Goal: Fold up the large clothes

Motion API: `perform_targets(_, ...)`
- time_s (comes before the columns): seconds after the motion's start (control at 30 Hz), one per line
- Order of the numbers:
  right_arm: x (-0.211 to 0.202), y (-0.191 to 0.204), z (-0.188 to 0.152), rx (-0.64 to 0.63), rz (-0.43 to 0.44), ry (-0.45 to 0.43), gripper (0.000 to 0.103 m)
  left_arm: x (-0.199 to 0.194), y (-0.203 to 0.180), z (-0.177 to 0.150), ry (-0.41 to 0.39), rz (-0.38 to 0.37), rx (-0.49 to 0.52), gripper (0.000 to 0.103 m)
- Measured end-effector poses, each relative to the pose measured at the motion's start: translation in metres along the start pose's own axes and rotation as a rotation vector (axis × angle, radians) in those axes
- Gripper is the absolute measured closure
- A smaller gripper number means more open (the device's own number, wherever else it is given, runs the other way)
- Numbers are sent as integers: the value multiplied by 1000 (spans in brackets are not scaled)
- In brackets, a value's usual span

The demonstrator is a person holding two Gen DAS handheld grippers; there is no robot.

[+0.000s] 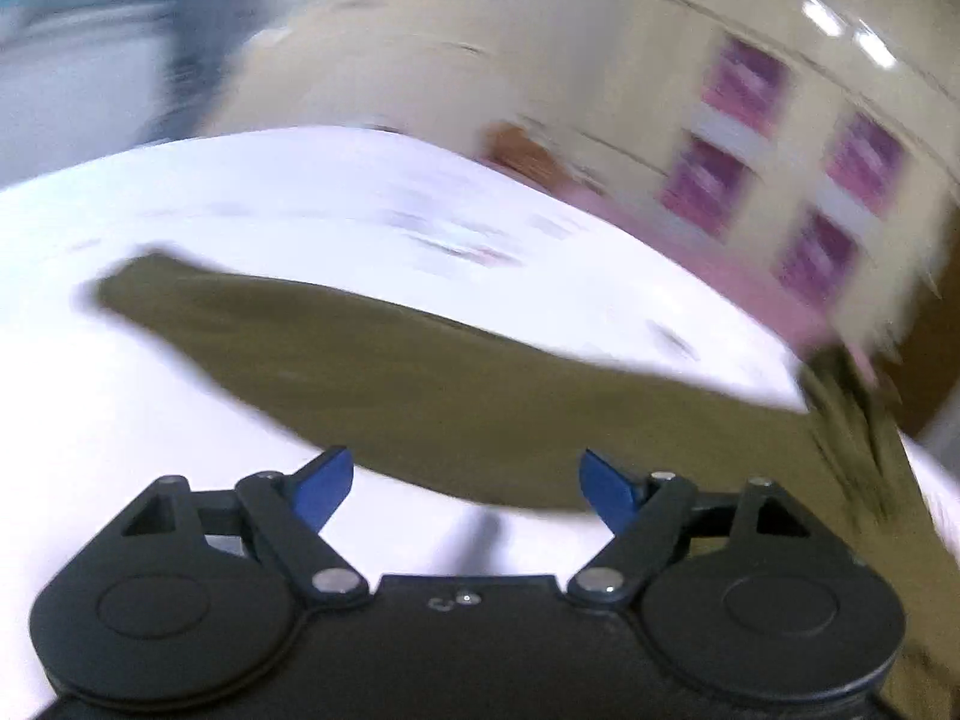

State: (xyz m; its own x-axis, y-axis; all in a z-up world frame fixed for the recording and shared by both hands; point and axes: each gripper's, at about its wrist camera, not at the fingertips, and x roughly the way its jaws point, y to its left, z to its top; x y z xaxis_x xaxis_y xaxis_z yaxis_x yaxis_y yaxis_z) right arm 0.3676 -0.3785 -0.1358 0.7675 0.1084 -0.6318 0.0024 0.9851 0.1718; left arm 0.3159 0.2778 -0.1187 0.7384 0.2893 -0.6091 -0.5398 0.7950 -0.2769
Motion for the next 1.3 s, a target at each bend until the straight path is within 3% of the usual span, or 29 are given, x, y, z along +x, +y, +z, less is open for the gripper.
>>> perform_targets(0.13,-14,15,-2,24,-39,1,61,8,86,24,-33,34,-229,24)
perform_targets(0.27,-19,39,-3,79,-68,7,61,29,143,42,-32,-10,-411,32)
perform_targets(0.43,-25,81,-4,74,-82,-12,61,56,170,65,-18,-68,-474,47)
perform_targets(0.53,-26,101,-4,86,-83,-21,61,71,179,75,-18,-67,-492,63)
perform_targets(0.6,-24,110,-2,81,-88,-19,61,85,180,80,2,-48,-482,97)
perform_targets(0.67,-20,116,0,71,-90,-11,61,77,184,80,-32,-74,-524,98)
perform_targets(0.73,-17,120,3,66,-94,-16,61,54,162,86,-136,-121,-441,98)
perform_targets(0.8,-15,121,4,76,-93,-20,61,43,127,90,-165,-189,-348,98)
perform_targets(1.03,-4,125,2,86,-42,-9,61,33,-31,53,-45,-426,12,98)
perform_targets(1.3,8,107,2,136,52,9,61,18,-194,-45,125,-574,291,98)
